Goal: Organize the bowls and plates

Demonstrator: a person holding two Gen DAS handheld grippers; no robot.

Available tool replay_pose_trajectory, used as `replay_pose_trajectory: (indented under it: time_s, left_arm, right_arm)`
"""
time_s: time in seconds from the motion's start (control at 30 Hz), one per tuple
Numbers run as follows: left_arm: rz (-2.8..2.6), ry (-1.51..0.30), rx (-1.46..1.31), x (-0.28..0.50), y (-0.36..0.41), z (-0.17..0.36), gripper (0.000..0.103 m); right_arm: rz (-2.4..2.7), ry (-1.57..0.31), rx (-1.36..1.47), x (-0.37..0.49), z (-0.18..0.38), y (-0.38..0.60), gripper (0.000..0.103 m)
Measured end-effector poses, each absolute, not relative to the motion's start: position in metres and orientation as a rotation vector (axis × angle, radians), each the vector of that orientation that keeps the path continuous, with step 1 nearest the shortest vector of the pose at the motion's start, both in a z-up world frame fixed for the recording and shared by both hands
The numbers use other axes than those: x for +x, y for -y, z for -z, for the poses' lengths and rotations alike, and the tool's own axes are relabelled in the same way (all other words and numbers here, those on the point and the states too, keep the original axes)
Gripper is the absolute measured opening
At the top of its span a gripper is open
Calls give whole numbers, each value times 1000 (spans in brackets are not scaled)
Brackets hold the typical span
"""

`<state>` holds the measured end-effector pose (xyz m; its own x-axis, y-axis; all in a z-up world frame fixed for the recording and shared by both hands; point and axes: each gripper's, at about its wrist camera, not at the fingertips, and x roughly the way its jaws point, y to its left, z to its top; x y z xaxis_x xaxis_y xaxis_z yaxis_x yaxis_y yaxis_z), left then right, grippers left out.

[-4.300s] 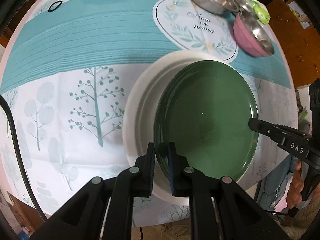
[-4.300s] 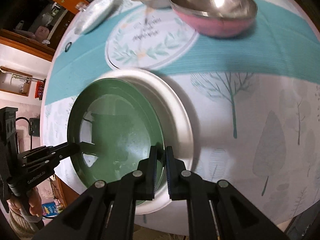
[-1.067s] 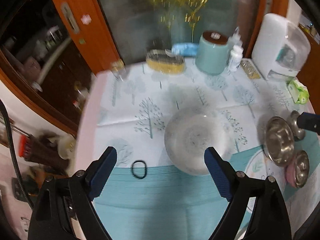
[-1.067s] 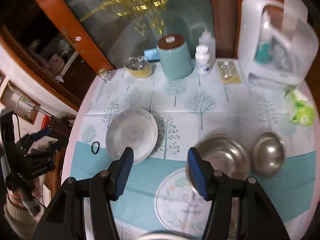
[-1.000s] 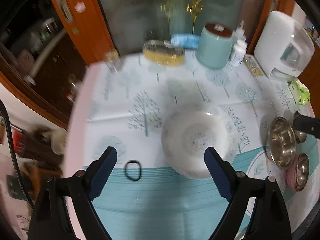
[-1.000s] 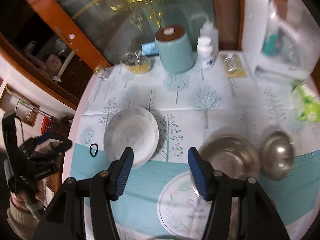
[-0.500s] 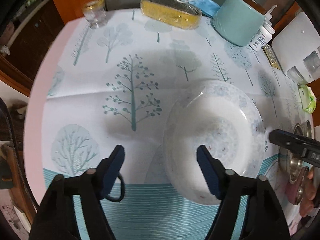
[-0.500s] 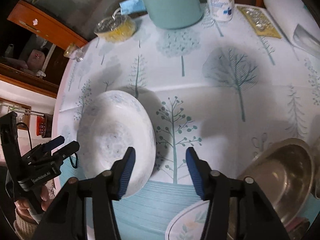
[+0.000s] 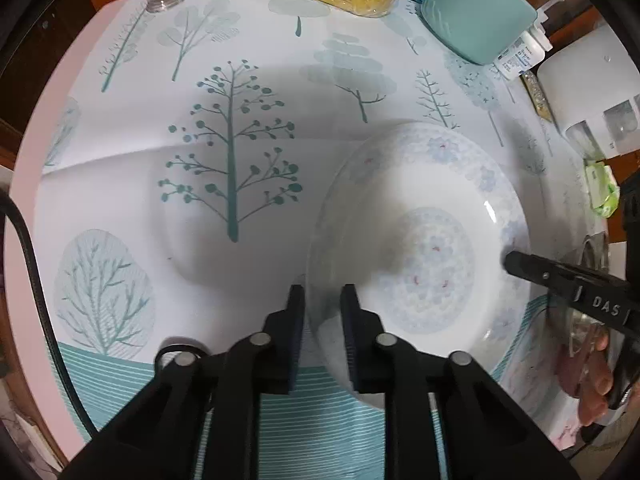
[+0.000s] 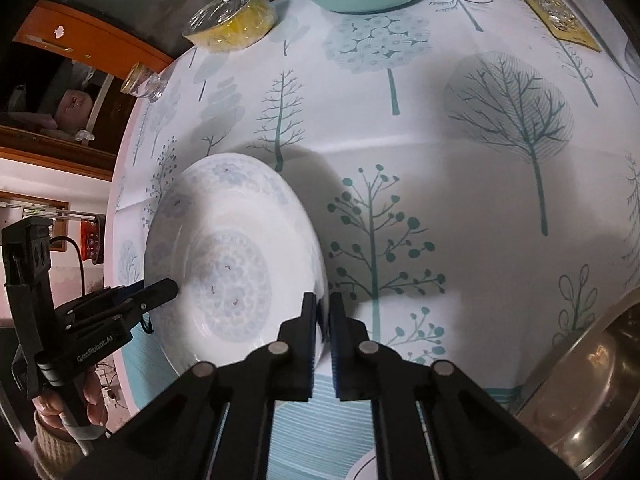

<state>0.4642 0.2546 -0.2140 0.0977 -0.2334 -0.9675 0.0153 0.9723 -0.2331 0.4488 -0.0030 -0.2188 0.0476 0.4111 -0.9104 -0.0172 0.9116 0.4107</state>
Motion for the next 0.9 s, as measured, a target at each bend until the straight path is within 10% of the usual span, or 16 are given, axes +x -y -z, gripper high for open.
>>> replay_pose_trajectory:
  time_s: [0.9]
  left_arm:
    - [205, -1469, -325, 412, -247, 192, 9]
  right_arm:
    - [-368, -1512, 343, 412, 194, 11, 6]
